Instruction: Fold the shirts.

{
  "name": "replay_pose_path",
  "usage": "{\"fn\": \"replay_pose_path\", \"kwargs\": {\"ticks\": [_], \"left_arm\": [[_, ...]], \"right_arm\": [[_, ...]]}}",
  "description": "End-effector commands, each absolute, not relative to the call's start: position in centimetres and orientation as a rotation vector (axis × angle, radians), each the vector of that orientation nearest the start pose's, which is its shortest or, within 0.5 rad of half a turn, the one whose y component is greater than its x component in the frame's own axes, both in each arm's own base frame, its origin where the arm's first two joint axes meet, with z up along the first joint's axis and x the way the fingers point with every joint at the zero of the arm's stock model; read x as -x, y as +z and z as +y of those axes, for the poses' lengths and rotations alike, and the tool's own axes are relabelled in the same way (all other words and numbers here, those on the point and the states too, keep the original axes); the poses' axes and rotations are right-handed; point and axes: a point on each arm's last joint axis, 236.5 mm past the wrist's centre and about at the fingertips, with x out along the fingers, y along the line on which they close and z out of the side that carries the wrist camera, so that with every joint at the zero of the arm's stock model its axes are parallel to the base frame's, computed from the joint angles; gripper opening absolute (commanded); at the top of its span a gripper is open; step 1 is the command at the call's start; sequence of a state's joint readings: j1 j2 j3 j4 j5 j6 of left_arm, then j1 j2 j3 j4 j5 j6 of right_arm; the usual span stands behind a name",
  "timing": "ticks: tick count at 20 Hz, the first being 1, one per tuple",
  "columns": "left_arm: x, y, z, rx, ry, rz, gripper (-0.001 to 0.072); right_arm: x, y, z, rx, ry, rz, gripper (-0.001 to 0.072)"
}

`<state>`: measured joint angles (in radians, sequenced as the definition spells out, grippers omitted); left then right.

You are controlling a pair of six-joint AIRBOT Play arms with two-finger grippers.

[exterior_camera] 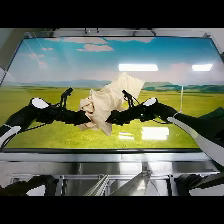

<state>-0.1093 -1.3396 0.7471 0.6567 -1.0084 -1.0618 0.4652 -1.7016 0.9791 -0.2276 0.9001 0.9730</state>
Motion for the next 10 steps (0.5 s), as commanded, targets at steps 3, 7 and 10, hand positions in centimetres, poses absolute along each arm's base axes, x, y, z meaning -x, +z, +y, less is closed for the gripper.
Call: {"fn": "replay_pose_path", "kwargs": {"ticks": [3,7,10], "left_arm": [[-28.5,0.0,-24.3,0.677,-1.001,1.241,0.0019],[-28.9,3.7,-24.1,0.751,-1.089,1.140,0.0019],[-29.0,1.9,-21.6,0.702,-1.019,1.184,0.0019]], "right_arm": [[-29.4,-8.7,36.5,-0.659,0.888,1.425,0.0019],[-30.9,-6.6,36.2,-0.635,0.901,1.345,0.0018],[-32.3,-5.0,34.0,-0.668,0.905,1.323,0.0545]]}}
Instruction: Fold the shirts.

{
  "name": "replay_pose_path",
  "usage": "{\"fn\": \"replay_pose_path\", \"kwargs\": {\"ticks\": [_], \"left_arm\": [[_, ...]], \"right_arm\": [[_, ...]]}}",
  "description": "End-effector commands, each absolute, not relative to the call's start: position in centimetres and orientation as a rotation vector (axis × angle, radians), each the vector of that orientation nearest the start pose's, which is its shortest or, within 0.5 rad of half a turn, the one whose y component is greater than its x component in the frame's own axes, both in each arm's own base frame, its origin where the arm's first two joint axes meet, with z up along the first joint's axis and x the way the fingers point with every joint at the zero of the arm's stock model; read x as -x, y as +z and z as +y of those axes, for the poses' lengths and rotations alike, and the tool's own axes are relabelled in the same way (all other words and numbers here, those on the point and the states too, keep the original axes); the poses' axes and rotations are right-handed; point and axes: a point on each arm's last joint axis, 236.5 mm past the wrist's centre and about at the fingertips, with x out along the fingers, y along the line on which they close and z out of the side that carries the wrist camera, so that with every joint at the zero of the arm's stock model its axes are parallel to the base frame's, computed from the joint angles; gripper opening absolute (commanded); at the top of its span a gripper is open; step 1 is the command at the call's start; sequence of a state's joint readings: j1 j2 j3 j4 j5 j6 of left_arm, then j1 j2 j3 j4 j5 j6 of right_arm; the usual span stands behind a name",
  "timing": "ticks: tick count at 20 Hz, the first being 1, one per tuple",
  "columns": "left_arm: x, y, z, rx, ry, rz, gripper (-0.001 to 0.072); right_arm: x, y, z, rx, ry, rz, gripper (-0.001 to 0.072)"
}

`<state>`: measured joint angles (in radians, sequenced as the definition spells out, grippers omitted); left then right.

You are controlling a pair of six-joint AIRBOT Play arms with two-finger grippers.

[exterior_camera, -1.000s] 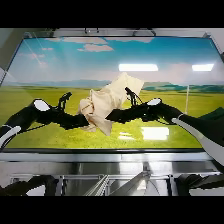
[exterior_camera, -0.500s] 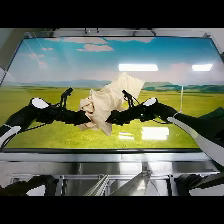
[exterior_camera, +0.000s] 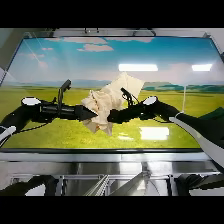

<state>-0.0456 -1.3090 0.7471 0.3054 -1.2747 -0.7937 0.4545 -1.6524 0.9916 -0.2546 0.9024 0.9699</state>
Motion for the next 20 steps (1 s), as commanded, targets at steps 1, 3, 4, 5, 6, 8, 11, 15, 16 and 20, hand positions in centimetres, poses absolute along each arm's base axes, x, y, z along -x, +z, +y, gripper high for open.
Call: {"fn": "replay_pose_path", "kwargs": {"ticks": [1,3,4,5,6,8,11,15,16,20], "left_arm": [[-28.9,1.5,-21.1,0.711,-1.004,1.197,0.0019],[-28.6,1.3,-20.3,0.747,-0.995,1.203,0.0019],[-28.5,1.3,-19.9,0.758,-0.999,1.202,0.0019],[-28.4,1.4,-19.3,0.775,-0.995,1.201,0.0019],[-28.5,1.3,-18.8,0.795,-0.983,1.198,0.0019],[-28.8,1.1,-18.0,0.819,-0.959,1.190,0.0019],[-28.7,1.1,-18.2,0.813,-0.966,1.194,0.0019],[-28.2,1.1,-19.0,0.800,-0.987,1.207,0.0019],[-28.0,1.2,-19.3,0.793,-0.995,1.211,0.0019],[-27.6,1.2,-19.8,0.783,-1.013,1.222,0.0019]], "right_arm": [[-31.9,-4.5,33.4,-0.678,0.935,1.341,0.0549],[-32.0,-4.5,32.0,-0.657,0.959,1.346,0.0549],[-32.6,-4.8,31.2,-0.657,0.932,1.343,0.0550],[-33.3,-5.4,30.7,-0.640,0.902,1.331,0.0580],[-33.9,-6.2,30.4,-0.624,0.869,1.318,0.0652],[-34.0,-7.7,30.7,-0.646,0.830,1.350,0.0652],[-33.5,-8.7,32.2,-0.666,0.856,1.408,0.0631],[-33.8,-8.5,35.3,-0.638,0.905,1.413,0.0557],[-33.6,-8.7,35.8,-0.638,0.912,1.426,0.0476],[-31.6,-6.8,37.1,-0.618,1.056,1.471,0.0017]]}}
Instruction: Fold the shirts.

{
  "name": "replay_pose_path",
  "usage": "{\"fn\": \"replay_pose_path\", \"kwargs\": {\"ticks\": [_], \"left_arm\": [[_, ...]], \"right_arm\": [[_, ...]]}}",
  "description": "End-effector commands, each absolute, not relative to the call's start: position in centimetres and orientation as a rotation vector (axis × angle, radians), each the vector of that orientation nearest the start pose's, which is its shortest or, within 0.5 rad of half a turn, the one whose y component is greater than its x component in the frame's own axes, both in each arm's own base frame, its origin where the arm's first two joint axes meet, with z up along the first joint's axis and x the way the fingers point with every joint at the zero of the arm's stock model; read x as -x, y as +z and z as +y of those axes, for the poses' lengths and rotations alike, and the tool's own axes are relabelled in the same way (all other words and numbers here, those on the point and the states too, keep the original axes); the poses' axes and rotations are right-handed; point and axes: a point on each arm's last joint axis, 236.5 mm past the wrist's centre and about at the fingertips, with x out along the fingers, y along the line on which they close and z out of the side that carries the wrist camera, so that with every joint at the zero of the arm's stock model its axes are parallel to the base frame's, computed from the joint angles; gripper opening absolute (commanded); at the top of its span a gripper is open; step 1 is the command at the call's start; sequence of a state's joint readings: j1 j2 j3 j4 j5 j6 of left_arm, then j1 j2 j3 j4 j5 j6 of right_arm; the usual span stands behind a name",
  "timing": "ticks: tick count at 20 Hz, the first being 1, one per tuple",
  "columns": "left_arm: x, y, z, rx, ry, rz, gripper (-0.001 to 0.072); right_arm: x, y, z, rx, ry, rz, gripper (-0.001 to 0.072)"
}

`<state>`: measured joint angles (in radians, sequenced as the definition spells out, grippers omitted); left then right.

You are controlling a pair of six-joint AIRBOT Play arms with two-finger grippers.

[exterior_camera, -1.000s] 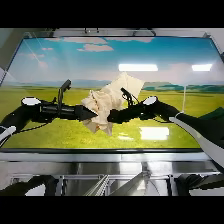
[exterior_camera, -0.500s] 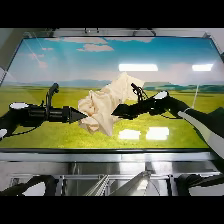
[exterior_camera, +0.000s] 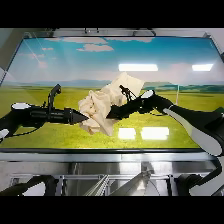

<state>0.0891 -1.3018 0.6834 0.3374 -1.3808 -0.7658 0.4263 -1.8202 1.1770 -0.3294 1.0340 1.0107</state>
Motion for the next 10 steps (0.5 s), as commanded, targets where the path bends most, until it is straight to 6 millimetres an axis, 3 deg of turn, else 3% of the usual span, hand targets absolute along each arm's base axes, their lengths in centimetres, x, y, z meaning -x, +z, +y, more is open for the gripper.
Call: {"fn": "replay_pose_path", "kwargs": {"ticks": [1,4,6,7,9,10], "left_arm": [[-27.7,1.2,-19.7,0.785,-1.011,1.219,0.0018],[-28.7,3.4,-18.2,0.795,-1.037,1.171,0.0014],[-30.6,6.4,-15.5,0.796,-0.994,1.077,0.0014],[-31.8,8.5,-13.8,0.801,-0.957,1.002,0.0014],[-33.7,15.8,-10.4,0.833,-0.919,0.744,0.0014],[-33.7,19.9,-9.0,0.830,-0.918,0.605,0.0014]], "right_arm": [[-31.0,-5.2,37.1,-0.610,1.105,1.464,0.0019],[-31.3,1.3,35.3,-0.580,1.194,1.353,0.0018],[-32.6,7.9,32.0,-0.573,1.218,1.204,0.0019],[-33.4,11.4,29.8,-0.565,1.203,1.106,0.0019],[-34.9,19.0,24.0,-0.536,1.115,0.863,0.0019],[-35.0,22.9,20.8,-0.510,1.048,0.734,0.0019]]}}
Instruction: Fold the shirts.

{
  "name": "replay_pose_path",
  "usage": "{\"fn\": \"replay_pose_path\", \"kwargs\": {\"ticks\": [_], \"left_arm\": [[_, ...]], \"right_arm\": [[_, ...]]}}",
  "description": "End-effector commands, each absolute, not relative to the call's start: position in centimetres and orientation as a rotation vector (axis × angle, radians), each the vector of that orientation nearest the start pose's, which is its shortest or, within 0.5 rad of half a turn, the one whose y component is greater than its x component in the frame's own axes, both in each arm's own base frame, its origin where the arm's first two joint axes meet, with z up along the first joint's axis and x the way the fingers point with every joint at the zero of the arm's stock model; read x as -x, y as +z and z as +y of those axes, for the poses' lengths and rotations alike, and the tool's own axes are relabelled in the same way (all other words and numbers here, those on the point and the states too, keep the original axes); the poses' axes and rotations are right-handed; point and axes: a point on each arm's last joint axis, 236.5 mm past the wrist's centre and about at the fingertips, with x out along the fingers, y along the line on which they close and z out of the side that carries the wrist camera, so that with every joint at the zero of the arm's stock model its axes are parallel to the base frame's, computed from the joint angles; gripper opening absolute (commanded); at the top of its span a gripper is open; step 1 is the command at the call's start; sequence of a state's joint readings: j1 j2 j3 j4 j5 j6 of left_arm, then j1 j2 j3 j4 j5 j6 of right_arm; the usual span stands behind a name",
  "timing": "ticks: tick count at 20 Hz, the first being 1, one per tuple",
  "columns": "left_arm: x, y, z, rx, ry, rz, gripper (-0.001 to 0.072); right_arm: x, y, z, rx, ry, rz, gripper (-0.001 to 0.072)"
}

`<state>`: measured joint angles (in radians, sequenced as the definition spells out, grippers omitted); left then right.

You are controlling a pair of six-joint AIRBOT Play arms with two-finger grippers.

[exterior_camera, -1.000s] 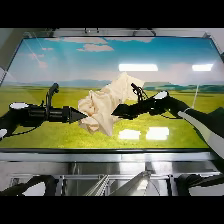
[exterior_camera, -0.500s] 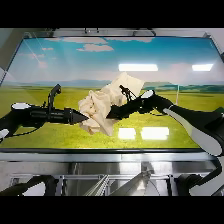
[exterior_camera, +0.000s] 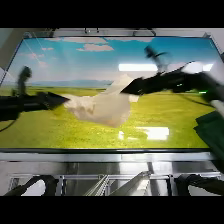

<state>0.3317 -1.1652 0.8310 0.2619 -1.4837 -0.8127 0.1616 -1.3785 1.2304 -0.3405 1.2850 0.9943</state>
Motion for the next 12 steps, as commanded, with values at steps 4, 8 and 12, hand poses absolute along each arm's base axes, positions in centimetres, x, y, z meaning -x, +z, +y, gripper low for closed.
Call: {"fn": "replay_pose_path", "kwargs": {"ticks": [4,8,12], "left_arm": [[-28.4,34.2,-7.1,0.659,-0.917,0.210,0.0015],[-21.4,45.1,-10.9,0.457,-1.011,-0.049,0.0017],[-22.2,46.1,-12.1,0.371,-1.004,0.053,0.0017]], "right_arm": [[-31.1,35.2,11.6,-0.345,0.743,0.277,0.0019],[-24.2,43.9,9.4,-0.083,0.504,-0.091,0.0019],[-23.8,45.4,8.2,-0.025,0.427,-0.158,0.0019]]}}
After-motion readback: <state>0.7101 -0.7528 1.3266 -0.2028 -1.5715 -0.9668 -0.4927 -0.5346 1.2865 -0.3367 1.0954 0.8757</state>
